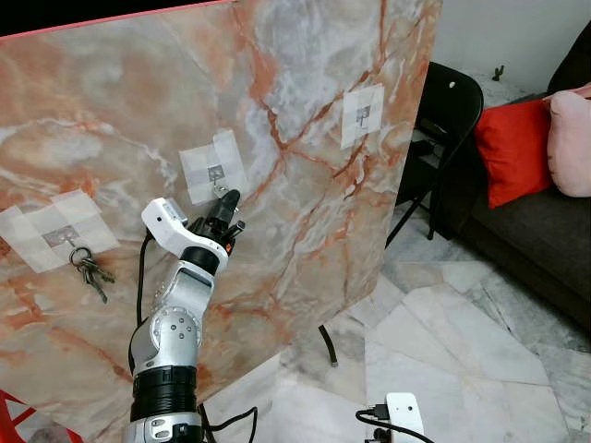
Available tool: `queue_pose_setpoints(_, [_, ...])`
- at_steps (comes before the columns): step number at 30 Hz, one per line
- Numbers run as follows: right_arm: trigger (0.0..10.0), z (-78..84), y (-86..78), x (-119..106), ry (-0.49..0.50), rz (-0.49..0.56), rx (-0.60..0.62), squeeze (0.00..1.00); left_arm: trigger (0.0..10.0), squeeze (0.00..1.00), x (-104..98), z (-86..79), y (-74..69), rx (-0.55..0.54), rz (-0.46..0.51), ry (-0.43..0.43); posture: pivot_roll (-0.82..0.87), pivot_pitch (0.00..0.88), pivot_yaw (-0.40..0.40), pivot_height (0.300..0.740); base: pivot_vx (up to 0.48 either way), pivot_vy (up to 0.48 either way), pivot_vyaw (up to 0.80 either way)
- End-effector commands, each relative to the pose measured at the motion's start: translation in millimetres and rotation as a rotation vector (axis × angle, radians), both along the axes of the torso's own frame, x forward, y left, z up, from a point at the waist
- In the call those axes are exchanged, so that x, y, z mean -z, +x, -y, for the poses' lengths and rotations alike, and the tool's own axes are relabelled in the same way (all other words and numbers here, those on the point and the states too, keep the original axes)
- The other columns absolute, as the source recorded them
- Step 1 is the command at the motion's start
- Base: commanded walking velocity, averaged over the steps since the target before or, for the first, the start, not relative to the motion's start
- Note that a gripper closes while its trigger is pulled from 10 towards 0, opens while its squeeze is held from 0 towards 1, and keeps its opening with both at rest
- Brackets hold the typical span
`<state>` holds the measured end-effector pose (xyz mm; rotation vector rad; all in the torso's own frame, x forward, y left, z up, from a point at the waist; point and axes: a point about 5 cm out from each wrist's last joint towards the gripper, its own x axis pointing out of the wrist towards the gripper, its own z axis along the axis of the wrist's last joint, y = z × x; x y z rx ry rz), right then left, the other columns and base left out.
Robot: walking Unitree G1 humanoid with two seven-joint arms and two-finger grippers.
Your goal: Hang keys on a hook
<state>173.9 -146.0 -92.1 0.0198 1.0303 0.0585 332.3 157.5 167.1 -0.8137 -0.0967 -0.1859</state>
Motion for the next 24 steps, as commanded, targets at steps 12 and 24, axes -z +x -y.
queue_pose_setpoints(12, [10.0, -0.4, -1.1, 0.6, -0.001, -0.009, 0.005, 0.00, 10.0, 0.00, 11.0, 10.9, 0.1, 0.052, -0.069, 0.043, 0.00, 0.000, -0.019, 0.740, 0.000, 0.000, 0.00])
queue_pose_setpoints(24, [10.0, -0.4, -1.1, 0.6, -0.002, -0.009, 0.005, 0.00, 10.0, 1.00, 7.9, 12.8, 3.5, 0.040, -0.065, 0.027, 0.00, 0.000, -0.018, 0.740, 0.000, 0.000, 0.00])
